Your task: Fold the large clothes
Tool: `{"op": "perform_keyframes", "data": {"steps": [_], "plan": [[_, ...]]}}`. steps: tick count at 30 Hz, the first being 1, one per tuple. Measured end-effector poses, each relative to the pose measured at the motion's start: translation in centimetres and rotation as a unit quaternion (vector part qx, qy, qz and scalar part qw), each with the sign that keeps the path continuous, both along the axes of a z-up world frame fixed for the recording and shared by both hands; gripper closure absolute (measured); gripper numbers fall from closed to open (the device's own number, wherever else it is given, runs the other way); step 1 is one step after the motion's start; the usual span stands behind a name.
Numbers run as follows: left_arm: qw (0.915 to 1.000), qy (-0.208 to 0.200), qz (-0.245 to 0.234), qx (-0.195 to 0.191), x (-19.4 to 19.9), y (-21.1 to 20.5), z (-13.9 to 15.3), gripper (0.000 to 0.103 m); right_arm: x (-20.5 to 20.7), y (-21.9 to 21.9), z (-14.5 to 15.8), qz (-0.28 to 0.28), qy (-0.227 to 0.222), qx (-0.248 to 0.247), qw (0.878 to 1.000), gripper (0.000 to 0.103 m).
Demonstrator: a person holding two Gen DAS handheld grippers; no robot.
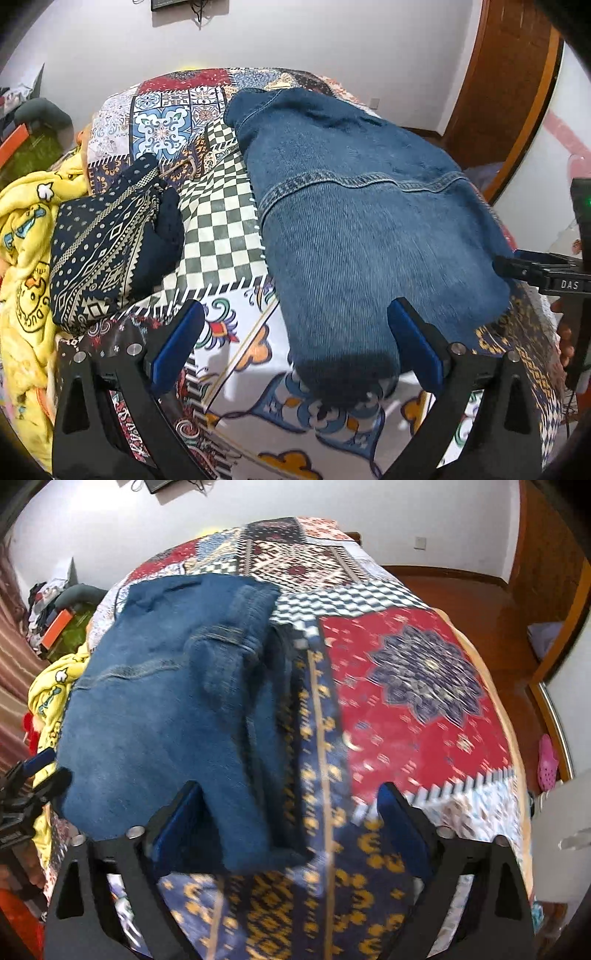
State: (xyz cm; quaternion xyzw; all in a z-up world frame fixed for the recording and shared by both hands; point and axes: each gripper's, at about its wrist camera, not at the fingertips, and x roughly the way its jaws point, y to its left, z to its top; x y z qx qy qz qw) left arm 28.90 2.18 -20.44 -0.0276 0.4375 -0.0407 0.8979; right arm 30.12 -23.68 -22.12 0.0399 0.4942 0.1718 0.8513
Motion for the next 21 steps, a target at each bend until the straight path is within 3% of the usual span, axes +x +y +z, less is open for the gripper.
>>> {"op": "perform_keyframes", "data": {"steps": [4,11,18,21], "plan": [[0.9998,0.016,-0.012,-0.006,-1.0,0.9,0.1,0.002,-1.1,-1.6,0.1,0.003,0.009,-0.007,1.000,0.004],[0.9973,-0.004,0.009,0.073,-2.3,2.6,2.1,0.002,-2.6,-2.2,2.4,0.011,-0.013,-0.028,0.999,0.004],[0.9973,-0.044,0.033,0.049,-0.6,4.3,5.5,0.002,-1.8,-1.0,6.3,0.034,-0.065,0.007,0.997,0.004],[0.9982,-0.049,0.030,0.015,1.1,4.2,5.9,0.002,0.0,0.0,6.7,0.049,-0.065,0.038,0.996,0.004]]}}
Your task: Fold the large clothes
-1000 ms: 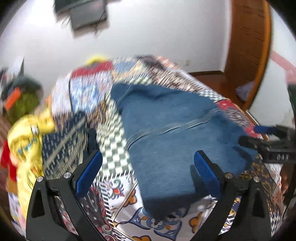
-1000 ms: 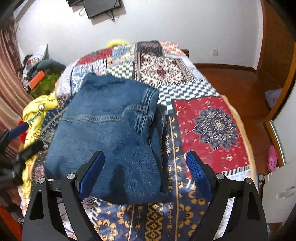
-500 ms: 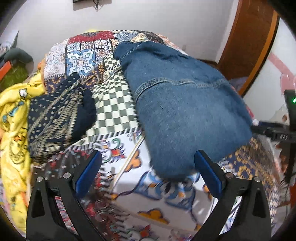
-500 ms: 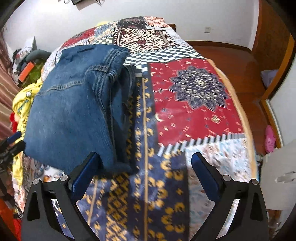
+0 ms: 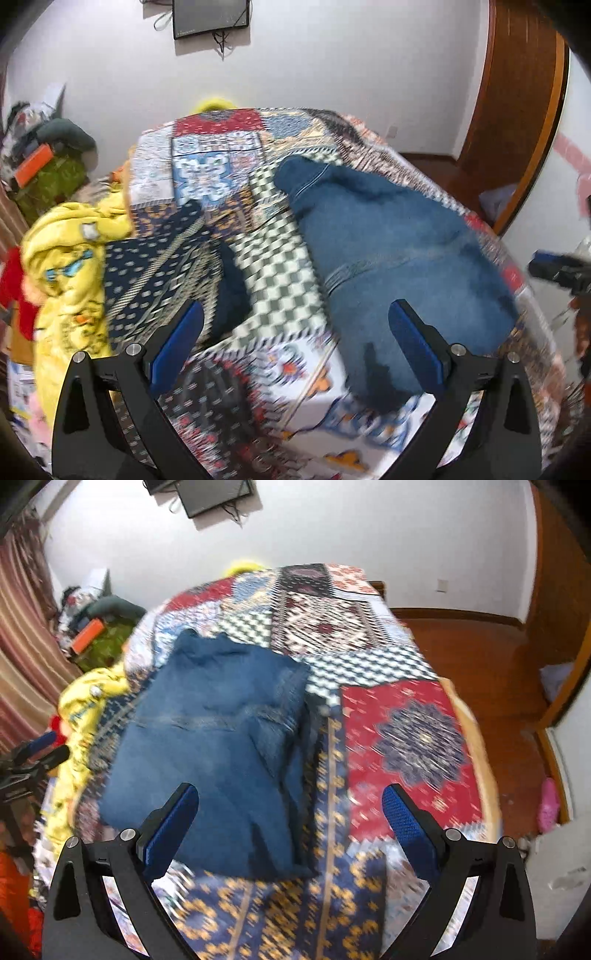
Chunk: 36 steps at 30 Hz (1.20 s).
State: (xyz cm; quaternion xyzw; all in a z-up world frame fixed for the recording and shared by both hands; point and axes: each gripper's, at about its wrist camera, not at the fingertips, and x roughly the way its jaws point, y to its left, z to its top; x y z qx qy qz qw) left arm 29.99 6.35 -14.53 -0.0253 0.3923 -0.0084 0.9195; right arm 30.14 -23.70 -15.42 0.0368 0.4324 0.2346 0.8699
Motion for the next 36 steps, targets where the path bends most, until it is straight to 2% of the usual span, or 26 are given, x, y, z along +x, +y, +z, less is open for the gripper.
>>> {"op": "perform_keyframes", "data": {"steps": [3,6,9,11,16,20,23,28,30,31,34,36], "plan": [[0.9984,0.024,-0.011,-0.051,2.3,-0.4,-1.0,0.002,1.6,0.9,-0.9,0.016,0.026,0.029,0.999,0.004],[0.9923,0.065,-0.018,-0.104,4.8,-0.5,-3.1,0.002,3.7,1.9,-3.4,0.025,0.068,0.044,0.996,0.004],[0.9792,0.110,-0.029,-0.168,6.9,-0.5,-5.8,0.002,5.7,2.5,-6.3,0.034,0.122,0.053,0.991,0.004],[0.9706,0.134,-0.028,-0.198,8.1,-0.5,-7.4,0.002,6.9,2.7,-8.0,0.041,0.149,0.062,0.986,0.004],[0.9507,0.160,-0.029,-0.264,10.2,-0.1,-9.8,0.002,8.5,2.8,-9.3,0.070,0.181,0.122,0.973,0.004],[0.9380,0.179,-0.026,-0.296,11.7,-0.1,-11.4,0.002,9.6,3.4,-9.9,0.081,0.204,0.146,0.965,0.004],[0.9278,0.188,-0.028,-0.321,12.2,-0.3,-12.3,0.002,10.2,4.1,-10.1,0.086,0.208,0.152,0.962,0.003],[0.9240,0.190,-0.024,-0.331,12.1,-0.7,-12.3,0.002,11.0,3.7,-10.2,0.073,0.230,0.170,0.955,0.003],[0.9156,0.195,-0.030,-0.350,11.9,-0.8,-12.5,0.012,11.1,3.7,-10.1,0.071,0.233,0.167,0.955,0.009],[0.9147,0.198,-0.030,-0.351,11.8,-1.1,-12.6,0.013,10.9,3.7,-10.0,0.071,0.234,0.167,0.955,0.012],[0.9240,0.190,-0.034,-0.330,11.2,-1.5,-12.0,0.024,10.7,3.8,-9.6,0.069,0.236,0.172,0.954,0.028],[0.9259,0.183,-0.040,-0.328,10.7,-1.7,-11.3,0.035,10.5,3.9,-8.9,0.065,0.230,0.166,0.957,0.046]]}}
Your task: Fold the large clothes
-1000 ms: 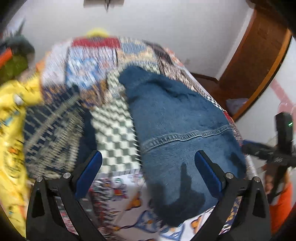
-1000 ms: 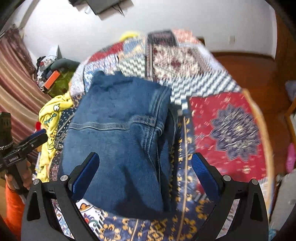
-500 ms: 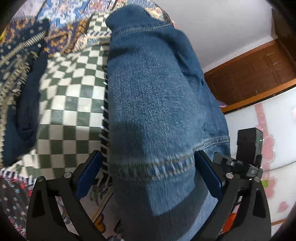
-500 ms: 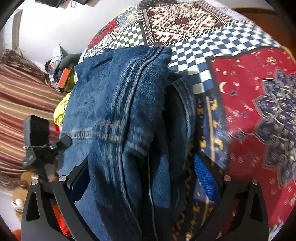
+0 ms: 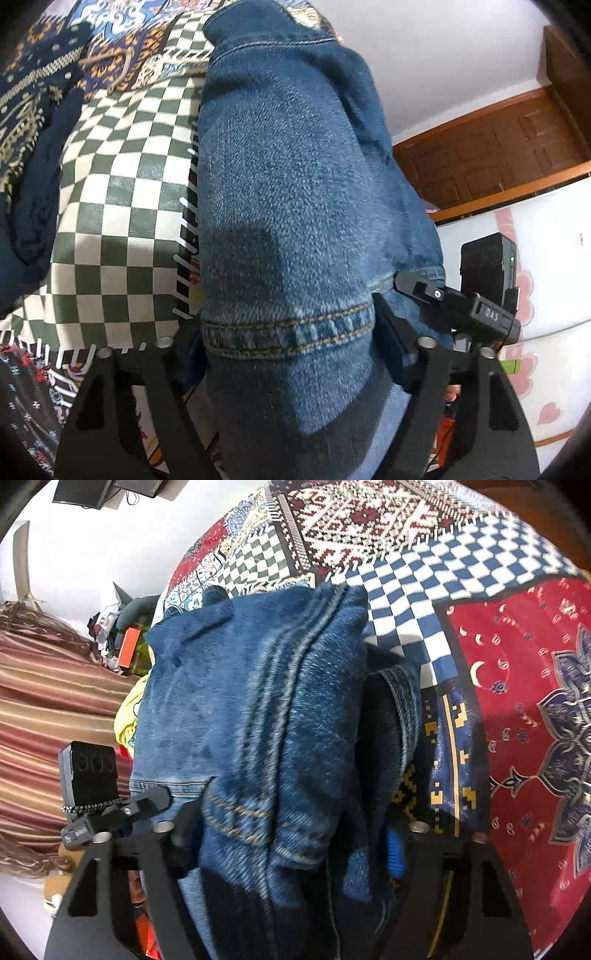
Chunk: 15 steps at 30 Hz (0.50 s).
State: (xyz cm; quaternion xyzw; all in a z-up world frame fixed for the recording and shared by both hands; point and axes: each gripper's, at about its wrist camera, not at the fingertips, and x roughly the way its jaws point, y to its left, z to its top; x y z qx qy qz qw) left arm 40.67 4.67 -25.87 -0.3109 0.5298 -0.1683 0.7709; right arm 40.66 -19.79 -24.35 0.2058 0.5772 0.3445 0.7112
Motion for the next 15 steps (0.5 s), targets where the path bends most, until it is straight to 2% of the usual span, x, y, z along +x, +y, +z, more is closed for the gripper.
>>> {"op": "perform_keyframes", "data": {"steps": [3,6,9,15], "plan": [[0.9998,-0.013,-0.002,-0.012,-0.8,0.5,1.5,0.045,-0.3,0.4,1.5,-0.006,-0.005,-0.008,1.000,0.062],[0.9991,-0.042,0.005,0.004,-2.1,1.1,4.0,0.046,-1.1,1.4,3.3,-0.003,-0.007,-0.012,1.000,0.066],[0.9967,-0.078,0.015,0.016,-3.8,2.8,7.2,0.046,-2.2,3.2,5.4,0.008,-0.031,-0.011,0.999,0.067],[0.9880,-0.143,0.039,0.044,-7.2,8.2,14.0,0.046,-3.7,8.2,11.0,0.029,-0.088,0.022,0.995,0.067]]}}
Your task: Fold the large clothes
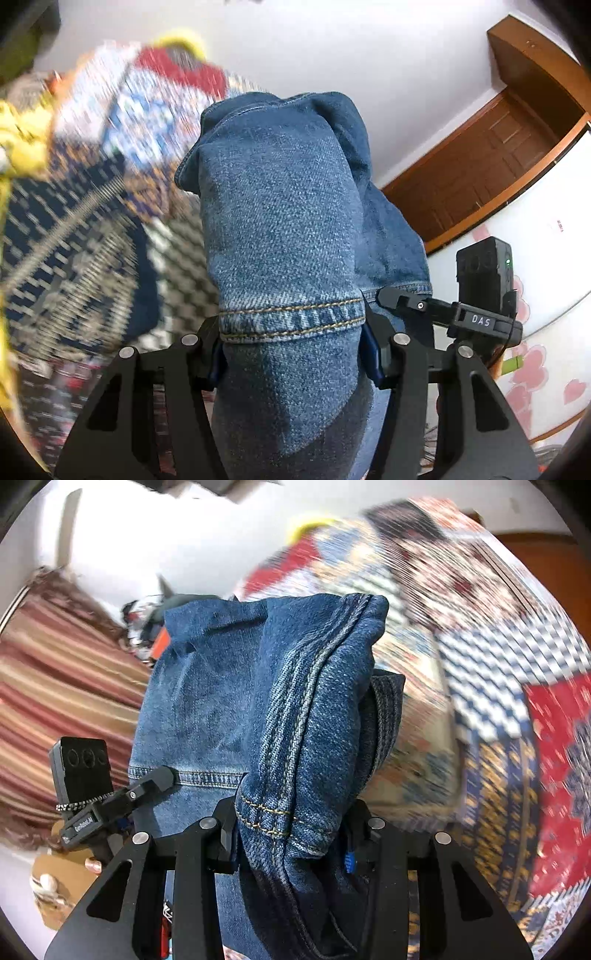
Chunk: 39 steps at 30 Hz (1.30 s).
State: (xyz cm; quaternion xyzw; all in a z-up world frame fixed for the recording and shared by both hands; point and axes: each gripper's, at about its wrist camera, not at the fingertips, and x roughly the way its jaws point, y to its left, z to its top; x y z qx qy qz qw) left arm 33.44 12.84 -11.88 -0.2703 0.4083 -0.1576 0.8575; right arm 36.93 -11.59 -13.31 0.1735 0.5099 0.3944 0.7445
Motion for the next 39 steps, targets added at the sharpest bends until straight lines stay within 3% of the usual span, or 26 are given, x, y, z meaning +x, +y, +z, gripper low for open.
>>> {"op": "perform_keyframes", "data": {"steps": [7,13,16,21,23,24,25,28,32,36,39], "plan": [[0.9965,-0.054,0.058,0.026,-2.0,8.2,5.1,0.046,-0.5,8.9,4.8,0.037,-0.063,0.028,0.997,0.067],[0.9935,-0.035,0.105,0.029,-0.8,15.1,3.7,0.046,1.4,16.2,4.0,0.055,-0.064,0.019,0.996,0.067],[0.9925,-0.007,0.120,0.022,1.0,18.4,1.0,0.046,3.2,19.9,2.3,0.058,-0.046,-0.002,0.997,0.067],[0.9886,0.073,0.132,0.002,3.9,22.0,-8.0,0.046,5.8,24.1,-3.8,0.057,0.013,-0.047,0.997,0.067],[0.9840,0.123,0.128,0.018,4.7,22.5,-12.1,0.043,6.7,25.3,-7.6,0.060,0.047,-0.086,0.993,0.067],[0.9804,0.147,0.127,0.031,4.8,22.6,-14.1,0.036,7.0,25.6,-9.3,0.061,0.060,-0.103,0.991,0.065],[0.9799,0.148,0.128,0.040,4.4,22.8,-15.6,0.034,7.1,25.7,-10.8,0.063,0.065,-0.114,0.989,0.062],[0.9852,0.119,0.123,0.007,2.7,23.3,-15.4,0.031,6.8,24.9,-12.1,0.068,0.048,-0.106,0.991,0.047],[0.9812,0.120,0.132,0.074,1.0,22.1,-13.7,0.027,5.5,23.7,-11.0,0.072,0.021,-0.126,0.989,0.044],[0.9776,0.115,0.136,0.112,-1.1,20.8,-11.9,0.027,3.1,22.4,-9.0,0.070,-0.005,-0.141,0.987,0.044],[0.9711,0.114,0.134,0.162,-3.2,19.3,-10.6,0.027,1.3,22.1,-7.6,0.072,-0.030,-0.156,0.985,0.044]]}}
